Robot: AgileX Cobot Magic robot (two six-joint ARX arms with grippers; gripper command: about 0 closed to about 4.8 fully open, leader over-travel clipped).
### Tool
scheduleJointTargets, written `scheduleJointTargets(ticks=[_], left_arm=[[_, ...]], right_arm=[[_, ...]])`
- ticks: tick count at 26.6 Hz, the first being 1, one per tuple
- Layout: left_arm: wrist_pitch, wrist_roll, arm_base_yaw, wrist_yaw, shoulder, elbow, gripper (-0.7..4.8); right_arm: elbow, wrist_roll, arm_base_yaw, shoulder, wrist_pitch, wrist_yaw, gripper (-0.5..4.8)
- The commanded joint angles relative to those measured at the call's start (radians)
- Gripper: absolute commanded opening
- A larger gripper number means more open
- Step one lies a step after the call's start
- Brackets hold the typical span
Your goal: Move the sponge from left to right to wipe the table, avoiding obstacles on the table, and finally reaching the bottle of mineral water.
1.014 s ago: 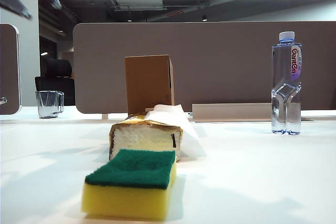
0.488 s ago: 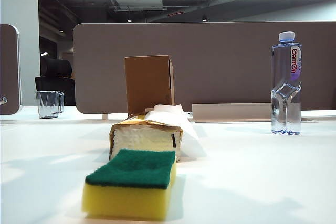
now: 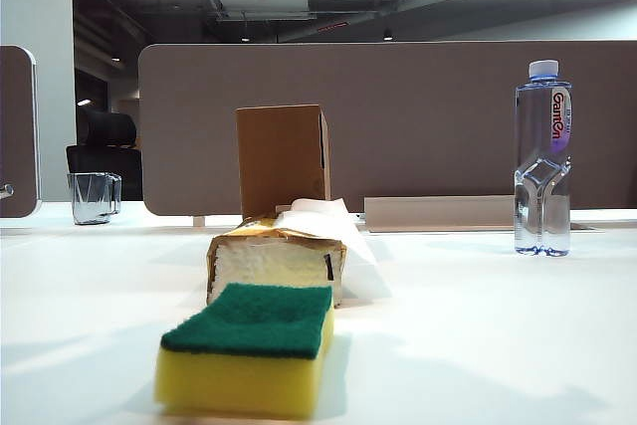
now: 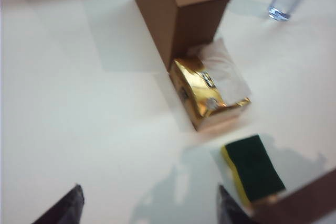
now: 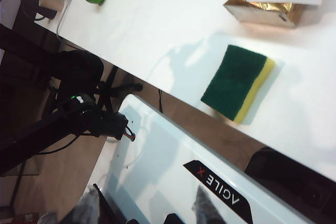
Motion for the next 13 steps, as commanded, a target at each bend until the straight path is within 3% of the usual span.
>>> scheduleJointTargets(ticks=[1, 5, 13], left_arm=[[-0.121, 0.004, 0.001, 0.029, -0.042, 0.005, 3.22], [-0.255, 0.005, 0.001, 0.063, -0.100, 0.005, 3.22], [-0.255, -0.026, 0.001, 0.179, -0.180, 0.006, 3.22]], right_arm=[[0.004, -0.015, 0.001, -0.001, -0.040, -0.003, 2.38], [0.003, -0.035, 0.001, -0.001, -0.090, -0.002, 2.39], [0.002, -0.035, 0.002, 0.004, -0.105, -0.003, 2.40]])
